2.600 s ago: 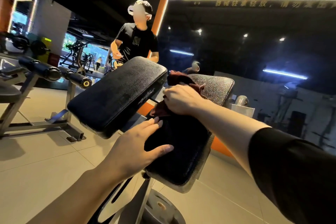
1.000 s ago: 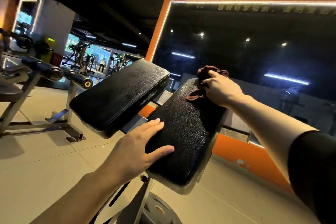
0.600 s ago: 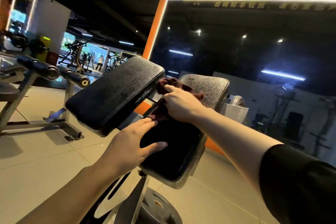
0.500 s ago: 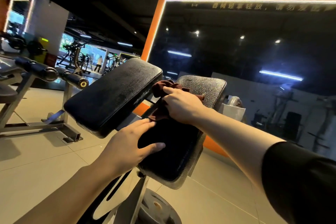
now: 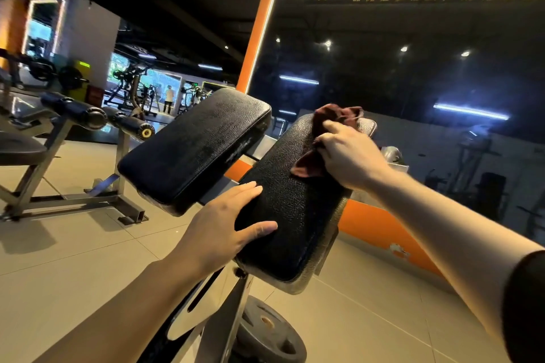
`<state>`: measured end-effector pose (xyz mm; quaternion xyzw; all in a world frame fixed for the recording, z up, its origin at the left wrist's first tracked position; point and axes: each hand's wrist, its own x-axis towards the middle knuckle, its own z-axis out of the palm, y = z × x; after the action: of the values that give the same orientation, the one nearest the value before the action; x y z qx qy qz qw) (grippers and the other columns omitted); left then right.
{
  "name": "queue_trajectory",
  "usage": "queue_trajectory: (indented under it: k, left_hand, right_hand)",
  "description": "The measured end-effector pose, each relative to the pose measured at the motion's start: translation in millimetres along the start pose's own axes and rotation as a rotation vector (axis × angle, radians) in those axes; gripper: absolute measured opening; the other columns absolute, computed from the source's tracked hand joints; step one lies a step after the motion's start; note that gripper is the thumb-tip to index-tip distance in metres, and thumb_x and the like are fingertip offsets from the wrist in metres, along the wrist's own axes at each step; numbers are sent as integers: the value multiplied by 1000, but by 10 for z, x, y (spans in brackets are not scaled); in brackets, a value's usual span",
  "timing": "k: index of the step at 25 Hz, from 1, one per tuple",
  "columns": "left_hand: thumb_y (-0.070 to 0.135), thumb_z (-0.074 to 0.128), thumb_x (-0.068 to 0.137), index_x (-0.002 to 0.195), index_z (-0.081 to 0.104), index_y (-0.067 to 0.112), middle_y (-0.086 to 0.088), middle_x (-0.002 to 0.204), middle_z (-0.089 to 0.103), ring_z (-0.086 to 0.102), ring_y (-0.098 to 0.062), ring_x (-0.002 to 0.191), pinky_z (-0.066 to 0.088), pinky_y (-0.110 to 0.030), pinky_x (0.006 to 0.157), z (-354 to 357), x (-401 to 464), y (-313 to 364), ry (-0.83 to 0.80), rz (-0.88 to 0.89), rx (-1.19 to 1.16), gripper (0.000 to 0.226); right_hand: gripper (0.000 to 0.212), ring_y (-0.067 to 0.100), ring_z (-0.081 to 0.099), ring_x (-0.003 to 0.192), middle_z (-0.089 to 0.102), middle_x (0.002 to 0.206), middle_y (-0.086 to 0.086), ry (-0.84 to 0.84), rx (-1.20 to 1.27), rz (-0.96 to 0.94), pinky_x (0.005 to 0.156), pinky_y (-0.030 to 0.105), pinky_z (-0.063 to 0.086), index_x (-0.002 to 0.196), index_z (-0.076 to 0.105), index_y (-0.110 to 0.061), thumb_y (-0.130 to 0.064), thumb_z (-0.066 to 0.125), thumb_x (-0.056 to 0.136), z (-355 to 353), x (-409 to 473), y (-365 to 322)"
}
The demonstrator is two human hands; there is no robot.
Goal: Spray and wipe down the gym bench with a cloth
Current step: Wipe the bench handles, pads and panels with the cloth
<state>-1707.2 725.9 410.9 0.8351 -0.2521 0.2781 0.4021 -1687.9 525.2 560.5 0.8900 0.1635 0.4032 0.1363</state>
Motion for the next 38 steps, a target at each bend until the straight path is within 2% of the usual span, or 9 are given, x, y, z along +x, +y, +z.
queue_trajectory:
  k: [6, 11, 14, 20, 25, 28, 31, 35, 38]
  left_hand:
    - [77, 52, 64, 135, 37, 23, 7, 130, 42, 48, -13, 117, 46, -32, 95, -68, -22, 82, 38, -55, 23, 90]
    - [78, 53, 58, 135, 39, 24, 7, 134, 40, 45, -11, 120, 43, -29, 97, -109, -13, 85, 25, -96, 63, 95]
    - [80, 52, 53, 136, 39, 25, 7, 136, 40, 43, -13, 123, 43, -32, 98, -127, -34, 109, 39, -146, 67, 99]
    - [56, 76, 66, 142, 30, 23, 4, 142, 35, 39, -18, 130, 35, -26, 95, -172, -223, 237, 76, -240, 87, 95]
    - [54, 76, 70, 149, 22, 25, 4, 151, 29, 37, -18, 134, 40, -35, 103, -198, -482, 304, 35, -345, 132, 101]
    - [43, 76, 77, 149, 26, 22, 0, 150, 34, 39, -19, 135, 40, -39, 105, -172, -526, 372, 82, -368, 48, 90]
    - [33, 74, 80, 145, 31, 20, -2, 146, 40, 42, -20, 133, 41, -39, 104, -150, -548, 464, 90, -352, 46, 79]
    - [32, 78, 79, 143, 35, 24, 4, 144, 38, 40, -16, 133, 41, -34, 103, -203, -592, 546, 82, -329, 69, 78]
    - [29, 73, 84, 146, 32, 23, 2, 148, 37, 40, -15, 133, 39, -27, 97, -243, -549, 608, 106, -328, 68, 74]
  right_hand:
    - [32, 22, 45, 127, 44, 143, 4, -198, 141, -392, 103, 34, 37, 123, 64, -18, -26, 44, 99, 7, -351, -737]
    - [36, 24, 15, 146, 30, 156, -8, -142, -74, -149, 117, 45, 12, 134, 54, -37, -32, 44, 100, -266, -267, -64]
    - [39, 26, 27, 140, 34, 153, 4, -163, 94, -46, 112, 39, 28, 136, 54, -28, -22, 46, 98, -211, -277, -157]
    - [35, 22, 30, 140, 46, 141, 3, -319, 242, -409, 111, 46, 34, 124, 63, -17, -28, 51, 92, -20, -527, -896]
    - [39, 19, 37, 135, 53, 138, -1, -62, 139, -243, 109, 24, 21, 125, 64, -19, -14, 47, 90, -169, -397, -400]
    - [34, 22, 49, 126, 56, 133, -2, -127, 245, -197, 106, 36, 39, 121, 66, -22, -18, 50, 91, -142, -552, -576]
    - [21, 19, 57, 114, 64, 113, -1, -235, 394, -435, 101, 38, 45, 105, 70, -18, -26, 55, 92, -76, -844, -980]
    - [25, 24, 55, 120, 64, 119, 3, -90, 270, -358, 97, 39, 48, 103, 70, -13, -16, 52, 86, -213, -717, -551]
    - [32, 21, 40, 135, 56, 136, 1, -5, 205, -257, 111, 35, 34, 117, 68, -18, -16, 54, 88, -261, -713, -201]
